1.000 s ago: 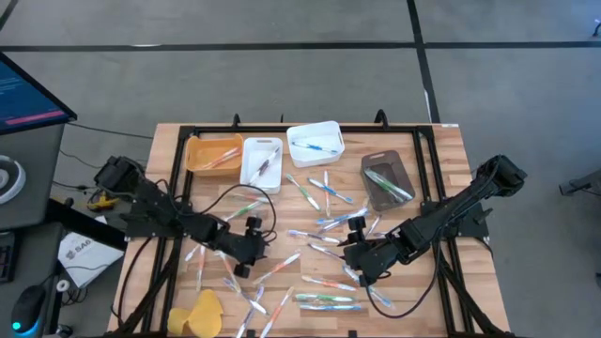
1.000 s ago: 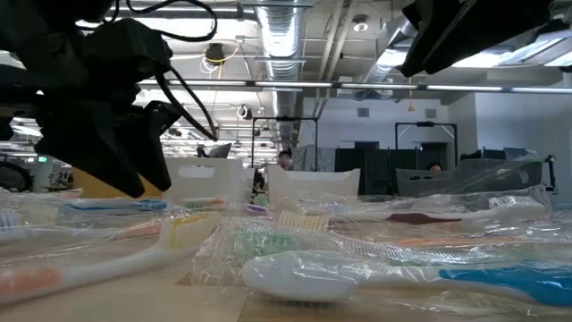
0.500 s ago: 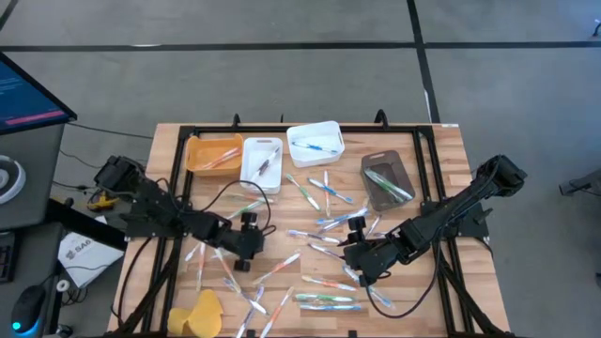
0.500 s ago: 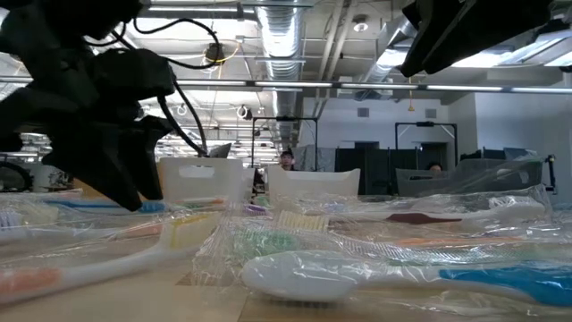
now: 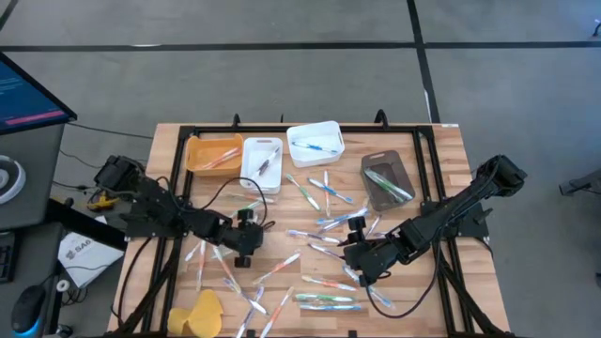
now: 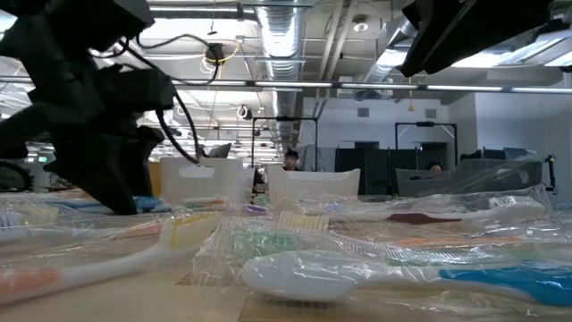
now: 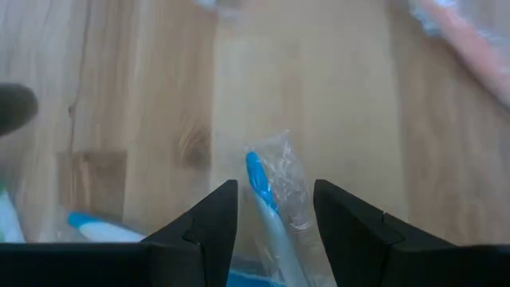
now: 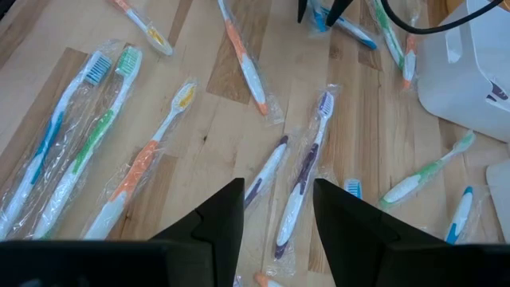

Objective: Pick & Place Toothbrushes
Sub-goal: Put the blue toothbrush into the right white bin

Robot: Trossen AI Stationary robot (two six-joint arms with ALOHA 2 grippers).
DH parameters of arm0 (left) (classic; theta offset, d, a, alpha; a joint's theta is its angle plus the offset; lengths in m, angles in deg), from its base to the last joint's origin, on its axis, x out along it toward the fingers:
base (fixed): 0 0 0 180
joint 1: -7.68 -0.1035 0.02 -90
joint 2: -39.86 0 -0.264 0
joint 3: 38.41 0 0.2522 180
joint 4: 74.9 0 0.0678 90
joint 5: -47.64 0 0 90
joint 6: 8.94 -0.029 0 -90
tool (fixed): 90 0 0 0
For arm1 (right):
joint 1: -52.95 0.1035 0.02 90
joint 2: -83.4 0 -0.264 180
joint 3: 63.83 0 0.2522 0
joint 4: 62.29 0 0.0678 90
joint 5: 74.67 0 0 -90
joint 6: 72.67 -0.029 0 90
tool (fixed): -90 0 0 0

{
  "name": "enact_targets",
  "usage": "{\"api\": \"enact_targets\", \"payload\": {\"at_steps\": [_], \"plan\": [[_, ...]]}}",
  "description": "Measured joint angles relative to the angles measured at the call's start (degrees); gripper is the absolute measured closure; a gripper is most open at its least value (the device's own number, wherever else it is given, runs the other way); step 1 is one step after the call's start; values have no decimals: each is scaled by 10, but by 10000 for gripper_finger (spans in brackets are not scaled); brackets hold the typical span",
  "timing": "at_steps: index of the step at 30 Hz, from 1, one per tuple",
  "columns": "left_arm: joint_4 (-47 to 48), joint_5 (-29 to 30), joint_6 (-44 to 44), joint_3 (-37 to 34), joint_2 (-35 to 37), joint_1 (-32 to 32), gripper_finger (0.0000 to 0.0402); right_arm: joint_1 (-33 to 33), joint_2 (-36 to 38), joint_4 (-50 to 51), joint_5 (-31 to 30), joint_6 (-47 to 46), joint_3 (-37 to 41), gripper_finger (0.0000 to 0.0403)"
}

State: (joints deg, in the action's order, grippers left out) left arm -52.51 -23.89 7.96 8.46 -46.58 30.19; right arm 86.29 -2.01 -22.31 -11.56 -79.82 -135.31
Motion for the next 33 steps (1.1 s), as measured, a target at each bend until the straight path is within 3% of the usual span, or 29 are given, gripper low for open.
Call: {"api": "enact_targets", "payload": {"at_steps": [8, 20, 22, 29, 33], "plan": [[-19, -4, 33, -28, 3, -7, 253, 0, 0, 0, 0, 0, 0, 258], [-57, -11, -2, -30, 1, -7, 379, -1, 0, 0, 0, 0, 0, 258], [-53, -3, -2, -31, 9, -8, 385, -1, -1, 0, 0, 0, 0, 258], [-58, 5, -2, -22, 89, -8, 362, -1, -2, -1, 0, 0, 0, 258], [-92, 13, -23, -16, 154, -8, 385, -1, -2, -20, 0, 0, 0, 258]]}}
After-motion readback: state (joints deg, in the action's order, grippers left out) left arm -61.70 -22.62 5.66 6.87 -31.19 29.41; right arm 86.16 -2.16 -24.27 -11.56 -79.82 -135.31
